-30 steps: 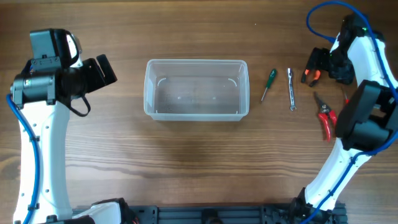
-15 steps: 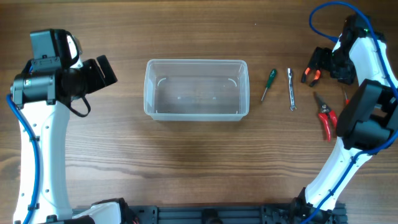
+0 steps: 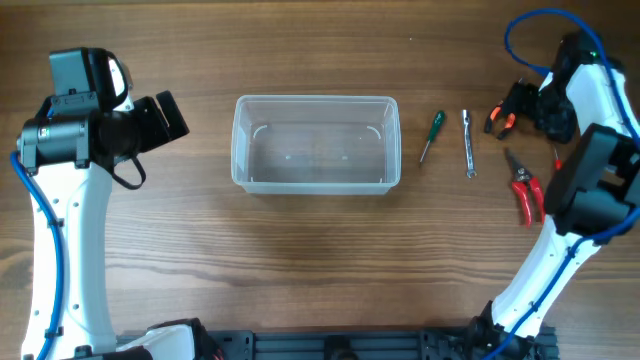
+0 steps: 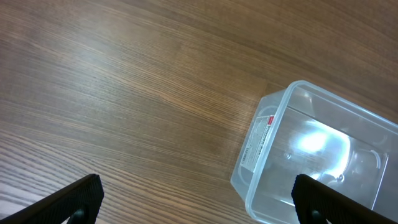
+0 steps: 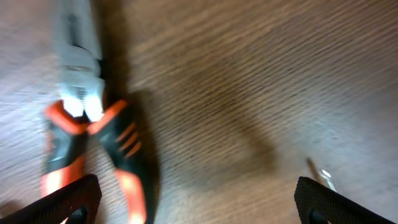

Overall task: Pack container
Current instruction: 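Reach the right gripper to the orange-black pliers and grasp them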

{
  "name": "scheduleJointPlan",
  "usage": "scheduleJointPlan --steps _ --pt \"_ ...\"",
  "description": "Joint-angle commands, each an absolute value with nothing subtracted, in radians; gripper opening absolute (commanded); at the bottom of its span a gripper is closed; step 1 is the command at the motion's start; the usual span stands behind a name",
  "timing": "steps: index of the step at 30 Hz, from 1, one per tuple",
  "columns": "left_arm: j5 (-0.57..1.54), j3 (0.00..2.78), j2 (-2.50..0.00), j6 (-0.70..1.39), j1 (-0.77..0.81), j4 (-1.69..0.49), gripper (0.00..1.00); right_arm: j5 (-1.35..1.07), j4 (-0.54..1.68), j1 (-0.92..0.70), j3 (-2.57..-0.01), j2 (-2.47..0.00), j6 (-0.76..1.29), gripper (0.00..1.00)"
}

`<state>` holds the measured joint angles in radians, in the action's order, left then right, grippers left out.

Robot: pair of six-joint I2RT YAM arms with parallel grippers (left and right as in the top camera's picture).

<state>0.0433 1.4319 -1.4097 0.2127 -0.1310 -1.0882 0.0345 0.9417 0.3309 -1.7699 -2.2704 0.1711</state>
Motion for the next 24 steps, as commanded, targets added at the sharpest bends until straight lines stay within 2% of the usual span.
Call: scheduleJointPlan --steps 1,5,7,14,17,21,24 --pt "0.056 1.433 -1.41 0.226 -0.128 -1.09 1.0 0.051 0.946 0.329 -1.774 -2.329 0.184 0.99" --pt "0.056 1.433 -1.41 0.226 -0.128 -1.09 1.0 0.051 0.948 0.329 -1.773 -2.353 0.2 0.99" --pt "0.056 1.433 -1.41 0.226 -0.128 -1.09 1.0 0.051 0.951 0.329 -1.773 -2.353 0.203 0.89" --pt "0.056 1.433 -1.41 0.225 -0.128 -1.09 1.0 0.043 0.962 0.329 -1.773 -2.353 0.212 0.23" --pt "0.056 1.433 -1.41 0.225 -0.128 -1.09 1.0 0.043 0.968 0.329 -1.773 -2.353 0.212 0.22" --pt "0.055 1.433 -1.41 0.225 -0.128 -1.09 1.0 0.043 0.974 0.329 -1.773 -2.353 0.212 0.15" --pt "0.055 1.433 -1.41 0.225 -0.128 -1.09 1.0 0.043 0.979 0.329 -1.773 -2.353 0.212 0.06"
